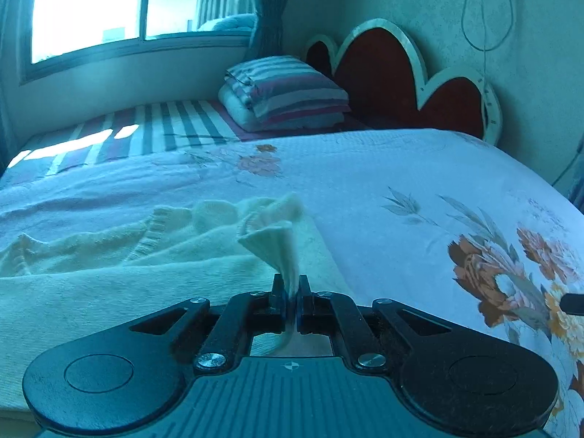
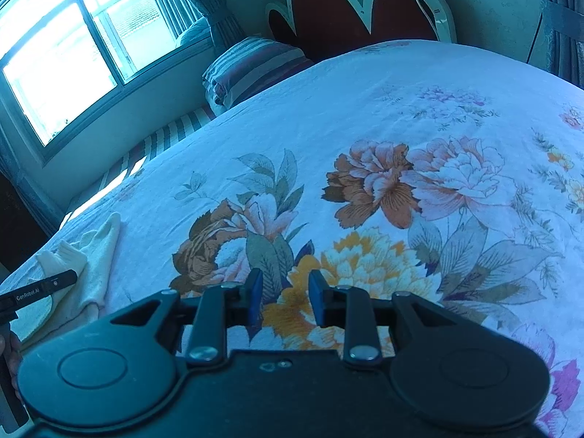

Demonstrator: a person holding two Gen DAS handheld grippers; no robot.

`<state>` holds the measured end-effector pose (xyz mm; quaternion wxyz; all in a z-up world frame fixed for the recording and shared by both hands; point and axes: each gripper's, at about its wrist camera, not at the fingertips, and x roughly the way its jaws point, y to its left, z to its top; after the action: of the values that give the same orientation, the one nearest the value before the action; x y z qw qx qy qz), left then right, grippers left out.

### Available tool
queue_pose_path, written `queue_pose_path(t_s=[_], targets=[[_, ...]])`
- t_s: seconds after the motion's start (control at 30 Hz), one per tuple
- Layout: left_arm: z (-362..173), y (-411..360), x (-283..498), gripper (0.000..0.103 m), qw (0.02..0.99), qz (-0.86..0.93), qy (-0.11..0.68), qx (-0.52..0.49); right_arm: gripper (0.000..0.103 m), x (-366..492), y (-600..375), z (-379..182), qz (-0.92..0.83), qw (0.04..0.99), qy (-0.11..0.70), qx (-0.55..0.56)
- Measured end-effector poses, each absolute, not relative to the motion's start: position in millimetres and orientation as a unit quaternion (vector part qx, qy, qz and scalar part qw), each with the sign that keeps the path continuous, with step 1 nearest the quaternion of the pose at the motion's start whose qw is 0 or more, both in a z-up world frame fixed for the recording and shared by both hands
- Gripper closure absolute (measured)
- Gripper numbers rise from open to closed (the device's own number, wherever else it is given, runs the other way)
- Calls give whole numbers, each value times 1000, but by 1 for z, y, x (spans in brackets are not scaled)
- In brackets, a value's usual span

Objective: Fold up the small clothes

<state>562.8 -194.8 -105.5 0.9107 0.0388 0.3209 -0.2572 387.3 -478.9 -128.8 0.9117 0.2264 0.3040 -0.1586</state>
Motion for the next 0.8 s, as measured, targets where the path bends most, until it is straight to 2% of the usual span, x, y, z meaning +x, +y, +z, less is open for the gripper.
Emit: queue_pose_path(t_s=[0.03, 0.07, 0.1, 0.13, 0.17, 0.3, 0.4, 0.5, 0.6, 0.63, 0.7, 0.8], targets=[[-108, -201, 561, 100, 906, -263, 326, 52, 72, 388, -477, -128, -158, 912, 304, 226], [-110, -208, 563, 84, 903, -271, 328, 65, 70, 389, -476, -127, -157, 912, 304, 225], [-109, -209, 561, 53, 901, -286, 322, 58, 68, 390, -473, -126, -157, 913, 303, 224], [-106, -208, 556, 40, 899, -301, 315, 41, 67, 391, -470, -124, -156, 913, 303, 223], [-101, -205, 550, 31, 901, -306, 307, 26, 67, 394, -466, -122, -151, 915, 302, 223], [-78, -148, 530, 31, 923, -270, 273, -24, 68, 409, -443, -112, -114, 922, 295, 223], [-80, -63, 511, 31, 949, -176, 262, -21, 69, 434, -407, -110, -54, 925, 298, 231], [-96, 12, 503, 32, 956, -84, 280, -6, 70, 464, -367, -118, 2, 919, 306, 248], [-112, 55, 502, 33, 951, -57, 305, 9, 73, 489, -334, -130, 22, 915, 321, 245], [-116, 62, 501, 36, 949, -55, 310, 18, 74, 495, -327, -134, 22, 913, 326, 246], [-124, 71, 504, 51, 943, -57, 326, 17, 76, 505, -317, -142, 20, 906, 337, 256], [-132, 84, 509, 57, 942, -46, 332, -2, 76, 511, -311, -143, 9, 906, 336, 258]])
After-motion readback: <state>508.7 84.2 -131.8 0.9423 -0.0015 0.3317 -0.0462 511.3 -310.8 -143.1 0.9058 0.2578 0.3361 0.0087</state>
